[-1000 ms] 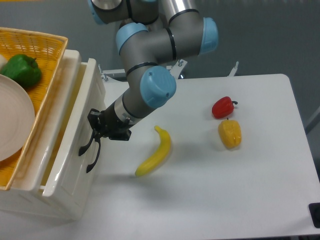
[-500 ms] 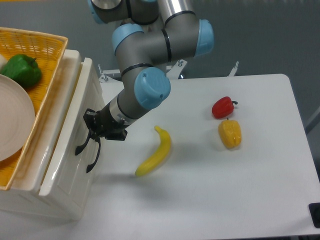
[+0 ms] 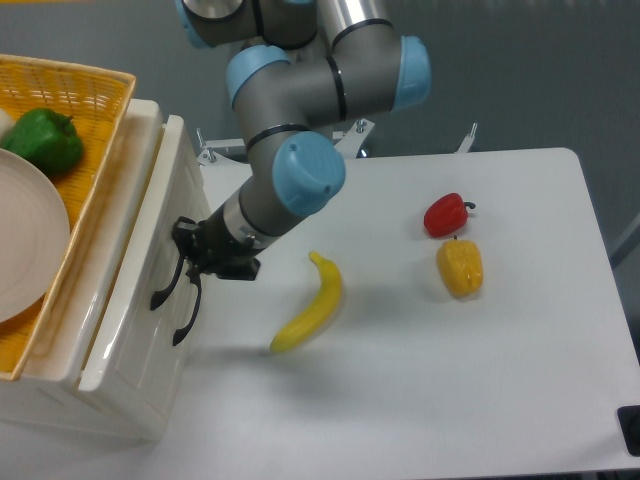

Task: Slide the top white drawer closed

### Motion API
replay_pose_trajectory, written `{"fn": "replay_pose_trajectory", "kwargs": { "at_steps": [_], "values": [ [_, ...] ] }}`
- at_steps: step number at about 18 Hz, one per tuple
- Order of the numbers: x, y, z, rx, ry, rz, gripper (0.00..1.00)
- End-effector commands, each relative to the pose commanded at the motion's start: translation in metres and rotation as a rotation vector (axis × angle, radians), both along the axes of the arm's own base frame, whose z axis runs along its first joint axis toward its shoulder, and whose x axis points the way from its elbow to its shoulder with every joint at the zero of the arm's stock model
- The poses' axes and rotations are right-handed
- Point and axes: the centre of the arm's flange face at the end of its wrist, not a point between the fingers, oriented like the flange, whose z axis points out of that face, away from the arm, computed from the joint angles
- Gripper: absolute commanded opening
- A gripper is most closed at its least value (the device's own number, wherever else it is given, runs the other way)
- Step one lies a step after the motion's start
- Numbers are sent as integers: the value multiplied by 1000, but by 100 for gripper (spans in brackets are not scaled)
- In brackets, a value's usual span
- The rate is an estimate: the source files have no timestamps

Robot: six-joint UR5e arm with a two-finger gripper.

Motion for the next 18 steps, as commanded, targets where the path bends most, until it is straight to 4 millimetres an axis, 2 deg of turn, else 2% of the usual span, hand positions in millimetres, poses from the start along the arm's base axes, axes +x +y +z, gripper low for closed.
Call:
{"fn": "replay_pose_trajectory", "kwargs": {
  "at_steps": [2, 6, 9, 11, 15, 18],
  "values": [
    [-31, -16, 6, -5, 63, 42, 100],
    [-85, -57, 16, -35, 181, 122, 100],
    [-122, -82, 19, -101, 347, 150, 100],
    [-140, -95, 18, -113, 410, 117, 100],
    [-178, -135, 18, -83, 463, 15, 100],
    [-197, -159, 17, -64, 498, -93, 100]
  ]
}}
